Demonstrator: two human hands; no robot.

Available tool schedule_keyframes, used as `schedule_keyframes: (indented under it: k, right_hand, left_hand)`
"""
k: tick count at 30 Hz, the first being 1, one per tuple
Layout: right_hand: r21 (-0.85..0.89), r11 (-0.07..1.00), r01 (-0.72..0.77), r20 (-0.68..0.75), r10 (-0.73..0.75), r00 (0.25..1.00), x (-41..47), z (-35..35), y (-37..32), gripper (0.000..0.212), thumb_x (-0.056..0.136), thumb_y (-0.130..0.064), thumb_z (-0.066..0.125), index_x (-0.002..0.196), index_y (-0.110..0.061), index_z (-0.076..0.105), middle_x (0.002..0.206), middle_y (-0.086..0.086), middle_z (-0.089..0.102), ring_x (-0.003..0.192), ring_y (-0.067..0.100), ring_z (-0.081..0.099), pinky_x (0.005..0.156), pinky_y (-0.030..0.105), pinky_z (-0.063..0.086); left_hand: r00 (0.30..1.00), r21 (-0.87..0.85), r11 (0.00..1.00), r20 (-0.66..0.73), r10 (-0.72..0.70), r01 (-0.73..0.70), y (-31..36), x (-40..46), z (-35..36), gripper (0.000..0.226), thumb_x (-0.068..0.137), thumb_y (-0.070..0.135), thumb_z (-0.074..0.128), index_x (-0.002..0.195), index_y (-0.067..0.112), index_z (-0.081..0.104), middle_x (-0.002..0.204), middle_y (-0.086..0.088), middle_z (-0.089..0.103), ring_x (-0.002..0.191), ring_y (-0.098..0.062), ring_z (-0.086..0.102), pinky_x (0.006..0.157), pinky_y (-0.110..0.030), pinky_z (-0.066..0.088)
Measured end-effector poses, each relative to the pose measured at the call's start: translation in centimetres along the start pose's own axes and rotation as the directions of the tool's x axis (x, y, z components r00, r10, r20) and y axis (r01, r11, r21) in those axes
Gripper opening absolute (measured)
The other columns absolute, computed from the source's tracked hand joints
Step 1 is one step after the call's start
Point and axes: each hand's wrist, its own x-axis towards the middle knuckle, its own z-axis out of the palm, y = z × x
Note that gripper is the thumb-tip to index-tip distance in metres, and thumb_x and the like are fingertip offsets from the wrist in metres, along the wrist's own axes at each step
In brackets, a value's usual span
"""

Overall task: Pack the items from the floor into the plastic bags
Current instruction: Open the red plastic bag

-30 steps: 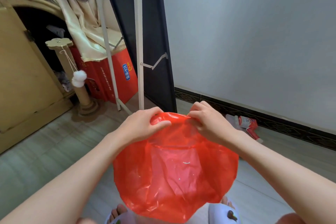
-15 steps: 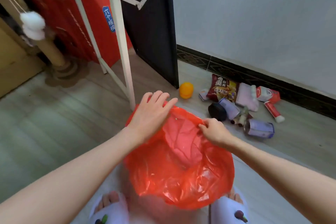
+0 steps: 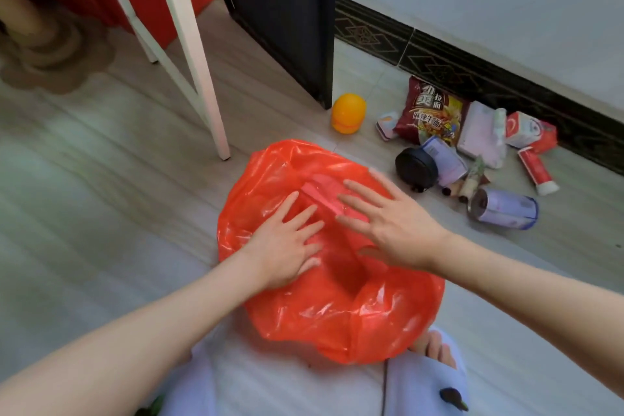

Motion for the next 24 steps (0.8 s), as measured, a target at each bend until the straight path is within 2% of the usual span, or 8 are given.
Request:
schedule_keyframes:
  k: [2, 5, 7, 10, 13, 19, 22, 24]
  right_hand:
    - [-0.042, 0.994, -0.100, 0.294, 0.107, 0.950, 0.5, 0.3, 1.7, 0.088, 0.056, -0.065, 0.071, 0.131, -0.025, 0.051, 0.141, 0.016, 0.045, 0.136, 0.036, 0.033, 0.108, 0.064, 0.003]
    - [-0.090, 0.972, -0.217, 0.513, 0.232, 0.827, 0.6, 1.3, 3.4, 0.098, 0.068, -0.077, 0.049, 0.147, -0.033, 0.010, 0.157, 0.011, 0.005, 0.144, 0.032, -0.006, 0.108, 0.064, -0.012]
    - [-0.082, 0.966, -0.246, 0.568, 0.248, 0.785, 0.5, 2.2, 2.9, 0.099, 0.069, -0.079, 0.045, 0.147, -0.033, 0.004, 0.157, 0.010, 0.000, 0.143, 0.033, -0.009, 0.110, 0.061, -0.011]
    - [-0.030, 0.944, -0.329, 0.626, 0.274, 0.730, 0.0, 2.9, 1.4, 0.092, 0.075, -0.074, 0.044, 0.147, -0.033, 0.005, 0.157, 0.011, 0.001, 0.144, 0.033, -0.005, 0.111, 0.058, -0.011]
    - [-0.039, 0.928, -0.370, 0.647, 0.306, 0.699, -0.7, 3.0, 0.3, 0.085, 0.080, -0.068, 0.043, 0.148, -0.030, 0.009, 0.156, 0.014, 0.004, 0.143, 0.036, 0.000, 0.112, 0.056, -0.007]
    - [0.143, 0.977, -0.155, 0.288, 0.109, 0.951, -0.8, 3.3, -1.1, 0.060, 0.064, -0.052, 0.073, 0.113, -0.018, 0.065, 0.117, 0.014, 0.065, 0.105, 0.032, 0.063, 0.090, 0.053, 0.046]
    - [0.235, 0.959, -0.157, 0.431, 0.042, 0.901, -0.2, 3.5, -1.6, 0.075, 0.085, -0.068, 0.003, 0.131, -0.032, 0.050, 0.139, 0.005, 0.050, 0.126, 0.031, 0.048, 0.104, 0.054, 0.033]
    - [0.238, 0.937, -0.256, 0.555, 0.085, 0.828, -0.3, 4.7, -1.4, 0.114, 0.054, -0.072, -0.037, 0.142, -0.039, 0.026, 0.152, -0.001, 0.027, 0.142, 0.028, 0.019, 0.113, 0.054, 0.009]
  left_hand:
    - [0.995, 0.001, 0.999, 0.084, 0.054, -0.054, -0.3, -1.0, 1.1, 0.056, 0.098, 0.046, 0.012, 0.126, 0.021, 0.054, 0.146, -0.003, 0.038, 0.143, -0.029, 0.009, 0.109, -0.055, -0.021]
    - [0.995, -0.056, 0.994, 0.033, 0.096, -0.094, -1.7, -3.5, 2.9, 0.080, 0.096, 0.049, -0.004, 0.095, 0.029, 0.073, 0.112, 0.006, 0.068, 0.131, -0.024, 0.042, 0.111, -0.047, -0.003]
    - [0.998, -0.113, 0.993, 0.035, 0.051, -0.046, -3.1, -4.5, 3.9, 0.099, 0.083, 0.057, -0.025, 0.104, 0.033, 0.069, 0.116, 0.011, 0.065, 0.134, -0.020, 0.037, 0.111, -0.039, -0.001]
    - [0.963, -0.157, 0.982, 0.262, -0.063, 0.106, -5.0, -5.1, 4.1, 0.105, 0.069, 0.069, -0.027, 0.127, 0.032, 0.053, 0.141, 0.013, 0.044, 0.143, -0.016, 0.011, 0.115, -0.038, -0.004]
    - [0.955, -0.217, 0.960, 0.271, -0.116, 0.178, -6.3, -4.9, 3.4, 0.122, 0.055, 0.074, -0.034, 0.124, 0.027, 0.056, 0.139, 0.013, 0.047, 0.142, -0.013, 0.013, 0.115, -0.036, -0.004]
    - [0.981, -0.407, 0.902, -0.064, -0.185, 0.144, -2.3, -3.6, 0.9, 0.095, 0.073, 0.070, -0.018, 0.136, 0.031, 0.041, 0.140, 0.009, 0.046, 0.138, -0.011, 0.027, 0.115, -0.045, -0.005]
    - [0.999, -0.539, 0.841, 0.001, -0.053, 0.045, 2.2, -2.2, 0.0, 0.060, 0.092, 0.059, 0.007, 0.142, 0.033, 0.027, 0.146, 0.010, 0.036, 0.138, -0.008, 0.023, 0.115, -0.046, -0.006]
    - [0.997, -0.554, 0.832, 0.072, 0.022, 0.022, 3.6, -1.7, 0.2, 0.051, 0.096, 0.050, 0.012, 0.136, 0.032, 0.039, 0.138, 0.004, 0.048, 0.134, -0.012, 0.033, 0.115, -0.047, -0.006]
